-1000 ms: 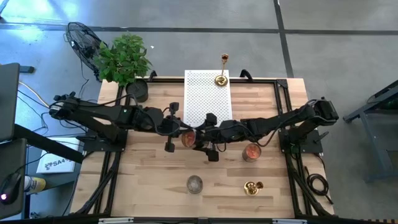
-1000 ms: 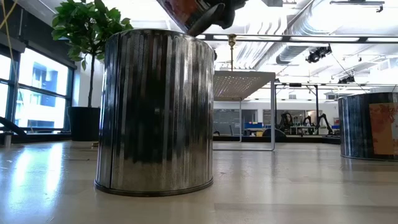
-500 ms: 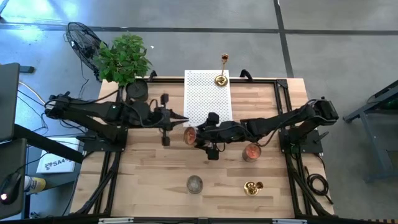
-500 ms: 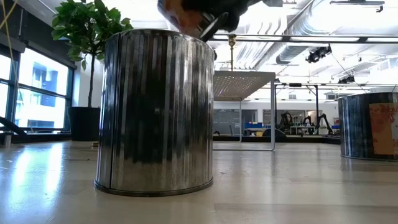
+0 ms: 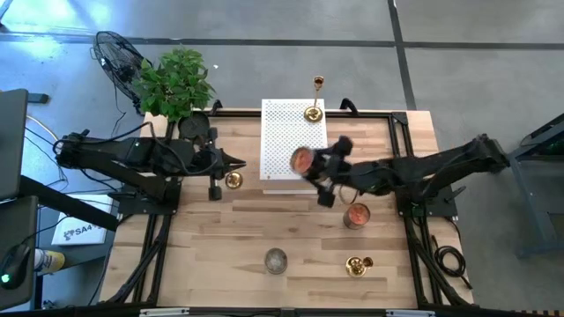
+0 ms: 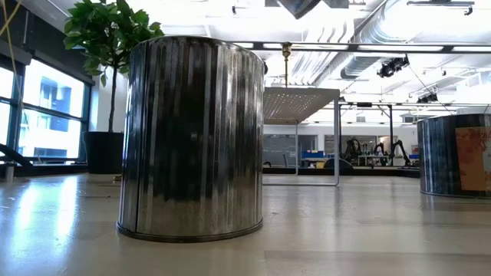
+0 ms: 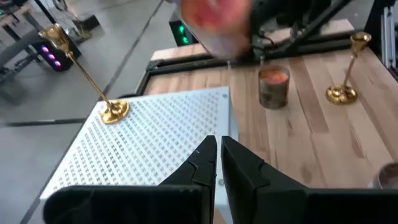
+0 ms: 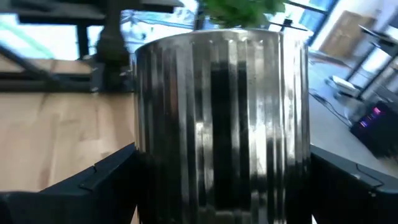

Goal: Pick & Place candle stick holders
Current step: Put the left orange scented candle on the shelf

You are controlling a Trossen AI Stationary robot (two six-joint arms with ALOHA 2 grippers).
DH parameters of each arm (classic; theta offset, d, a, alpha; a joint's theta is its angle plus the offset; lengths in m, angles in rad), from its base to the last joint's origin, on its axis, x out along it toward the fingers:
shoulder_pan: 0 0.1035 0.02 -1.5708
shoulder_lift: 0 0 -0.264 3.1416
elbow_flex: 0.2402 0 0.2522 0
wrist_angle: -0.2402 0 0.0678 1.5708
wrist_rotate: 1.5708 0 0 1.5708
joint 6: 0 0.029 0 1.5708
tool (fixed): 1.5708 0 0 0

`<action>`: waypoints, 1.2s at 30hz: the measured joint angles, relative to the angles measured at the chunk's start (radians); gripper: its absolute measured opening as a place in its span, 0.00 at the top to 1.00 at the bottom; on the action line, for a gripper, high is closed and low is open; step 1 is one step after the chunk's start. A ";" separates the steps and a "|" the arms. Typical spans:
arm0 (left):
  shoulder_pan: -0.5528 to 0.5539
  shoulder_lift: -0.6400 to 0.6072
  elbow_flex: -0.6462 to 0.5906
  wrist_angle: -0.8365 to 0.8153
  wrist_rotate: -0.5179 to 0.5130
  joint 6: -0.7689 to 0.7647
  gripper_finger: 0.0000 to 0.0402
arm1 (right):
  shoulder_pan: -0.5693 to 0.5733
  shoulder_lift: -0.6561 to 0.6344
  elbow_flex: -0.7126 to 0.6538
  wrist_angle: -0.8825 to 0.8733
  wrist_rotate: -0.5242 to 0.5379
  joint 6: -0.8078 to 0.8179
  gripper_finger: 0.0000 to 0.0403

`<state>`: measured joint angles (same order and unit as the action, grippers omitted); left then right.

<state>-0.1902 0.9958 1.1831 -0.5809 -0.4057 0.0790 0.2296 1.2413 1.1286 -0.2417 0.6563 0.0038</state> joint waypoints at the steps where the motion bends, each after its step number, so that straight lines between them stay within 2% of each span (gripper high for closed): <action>1: 0.000 0.000 0.000 -0.009 0.000 -0.006 0.95 | -0.001 -0.024 0.000 -0.027 0.005 0.019 0.13; 11: 0.000 0.000 0.000 -0.096 0.009 -0.069 0.95 | -0.011 -0.184 -0.019 -0.211 0.023 0.146 0.13; 18: 0.000 0.001 0.000 -0.156 0.034 -0.112 0.95 | -0.027 -0.305 -0.217 -0.200 -0.001 0.311 0.13; 20: 0.000 0.001 -0.001 -0.168 0.034 -0.120 0.95 | -0.027 -0.332 -0.299 -0.101 -0.006 0.325 0.13; 25: 0.000 0.001 -0.001 -0.170 0.034 -0.134 0.95 | -0.045 -0.344 -0.510 0.371 -0.100 0.181 0.13; 28: 0.000 0.004 -0.001 -0.170 0.034 -0.135 0.95 | -0.095 -0.330 -0.608 0.581 -0.157 0.148 0.13; 32: 0.000 0.015 -0.001 -0.169 0.033 -0.137 0.95 | -0.178 -0.297 -0.703 0.769 -0.268 0.156 0.13; 36: 0.000 0.031 -0.001 -0.168 0.033 -0.137 0.95 | -0.247 -0.237 -0.733 0.835 -0.400 0.193 0.13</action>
<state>-0.1902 1.0265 1.1820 -0.7491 -0.3729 -0.0578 -0.0170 1.0044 0.3955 0.5930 0.2564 0.1968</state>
